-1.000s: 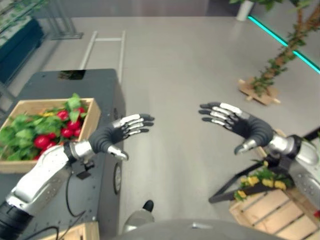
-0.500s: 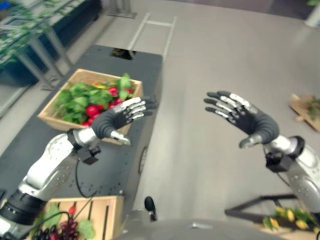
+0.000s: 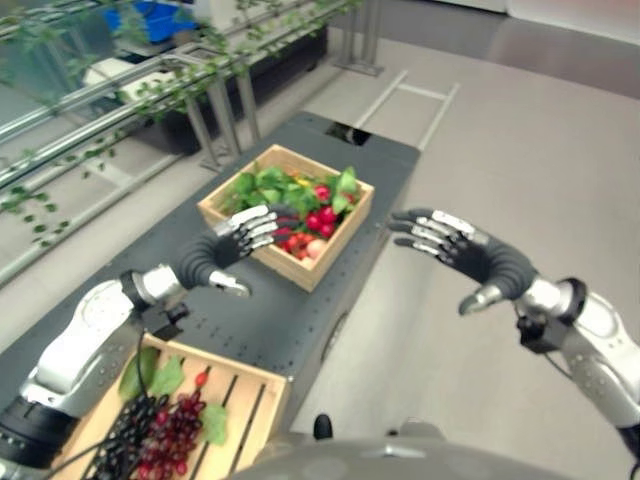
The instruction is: Pick up the fruits from the basket on one side to the basket on the other side
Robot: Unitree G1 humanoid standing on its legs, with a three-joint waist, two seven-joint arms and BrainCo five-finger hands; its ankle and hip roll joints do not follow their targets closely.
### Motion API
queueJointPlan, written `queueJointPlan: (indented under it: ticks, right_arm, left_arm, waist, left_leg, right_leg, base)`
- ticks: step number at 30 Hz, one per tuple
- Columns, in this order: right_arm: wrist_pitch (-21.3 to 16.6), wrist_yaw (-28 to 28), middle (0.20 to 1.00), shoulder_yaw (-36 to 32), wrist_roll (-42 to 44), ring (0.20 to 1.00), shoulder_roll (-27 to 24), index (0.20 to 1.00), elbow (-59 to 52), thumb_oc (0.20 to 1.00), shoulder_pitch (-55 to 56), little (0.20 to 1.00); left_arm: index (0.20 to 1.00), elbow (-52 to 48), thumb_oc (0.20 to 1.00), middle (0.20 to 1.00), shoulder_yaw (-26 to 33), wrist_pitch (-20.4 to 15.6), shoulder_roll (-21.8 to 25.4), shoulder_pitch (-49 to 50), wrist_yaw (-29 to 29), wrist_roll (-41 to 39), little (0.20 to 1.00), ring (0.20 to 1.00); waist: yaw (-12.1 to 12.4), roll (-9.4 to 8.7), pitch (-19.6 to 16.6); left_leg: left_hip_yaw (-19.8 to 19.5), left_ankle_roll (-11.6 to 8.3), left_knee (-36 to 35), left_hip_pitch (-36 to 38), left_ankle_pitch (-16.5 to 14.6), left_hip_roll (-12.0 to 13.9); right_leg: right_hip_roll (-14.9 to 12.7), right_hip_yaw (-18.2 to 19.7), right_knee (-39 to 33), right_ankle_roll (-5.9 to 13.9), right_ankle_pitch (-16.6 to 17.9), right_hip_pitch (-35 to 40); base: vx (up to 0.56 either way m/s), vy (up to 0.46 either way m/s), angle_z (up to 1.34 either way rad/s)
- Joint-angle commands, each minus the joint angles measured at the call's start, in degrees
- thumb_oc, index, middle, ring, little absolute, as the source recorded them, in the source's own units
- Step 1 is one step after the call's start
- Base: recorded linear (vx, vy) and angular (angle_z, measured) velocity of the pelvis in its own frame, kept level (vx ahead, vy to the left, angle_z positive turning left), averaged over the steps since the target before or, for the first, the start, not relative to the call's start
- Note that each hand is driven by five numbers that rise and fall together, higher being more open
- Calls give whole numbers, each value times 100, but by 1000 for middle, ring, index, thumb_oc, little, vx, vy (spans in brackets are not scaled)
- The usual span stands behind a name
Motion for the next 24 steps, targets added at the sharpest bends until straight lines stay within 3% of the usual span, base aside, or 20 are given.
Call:
queueJointPlan:
  ticks: [1,5,14,15,16,22,24]
  right_arm:
    - [-257,-90,1000,-181,120,1000,-283,1000,-44,1000,-529,1000]
    - [-307,-121,1000,-77,288,1000,-403,1000,35,1000,-696,1000]
    - [-293,-201,1000,-99,580,1000,-509,1000,84,1000,-769,1000]
    - [-329,-244,1000,-187,600,1000,-543,1000,54,1000,-727,1000]
    - [-330,-324,1000,-288,617,1000,-556,1000,38,1000,-727,1000]
    - [-240,-234,1000,-253,649,1000,-428,1000,66,1000,-669,1000]
    - [-266,-276,1000,-290,601,1000,-321,1000,94,1000,-615,1000]
  left_arm:
    - [1000,-35,1000,1000,152,-344,61,-173,76,8,1000,1000]
    - [1000,-2,1000,1000,155,-382,-81,-127,197,17,1000,1000]
    - [1000,-40,1000,1000,-61,-310,-156,-247,250,-55,1000,1000]
    - [1000,-28,1000,1000,-147,-294,-161,-349,267,-74,1000,1000]
    - [1000,101,1000,1000,-293,-238,-283,-650,292,-65,1000,1000]
    - [1000,18,1000,1000,-208,-192,-158,-523,150,-62,1000,1000]
    - [1000,67,1000,1000,-188,-181,-215,-491,169,-41,1000,1000]
  waist:
    - [28,-222,-112]
    - [233,-346,-213]
    - [427,-477,-212]
    - [397,-489,-163]
    - [226,-584,-47]
    - [304,-638,-108]
    - [258,-593,-166]
  left_leg:
    - [-74,-605,107,521,-585,69]
    - [-522,-742,364,553,-669,71]
    - [-1080,-1045,581,183,-520,200]
    - [-851,-1084,602,29,-418,263]
    - [612,-1147,840,-364,-287,708]
    - [801,-1173,725,-21,-495,944]
    - [1081,-1160,477,137,-435,1059]
  right_leg:
    - [197,119,-615,3,781,360]
    - [168,-413,-887,-128,703,844]
    - [195,-1141,-1163,-312,532,1175]
    - [160,-1313,-1222,-304,536,1204]
    - [-25,-1673,-1319,-225,654,1159]
    - [-60,-1948,-1387,-311,647,1213]
    - [-89,-2153,-1438,-291,648,1259]
  base:
    - [156,-178,135]
    - [145,-235,94]
    - [6,-180,89]
    - [-190,-44,124]
    - [-191,-42,136]
    - [-64,0,86]
    - [-22,95,49]
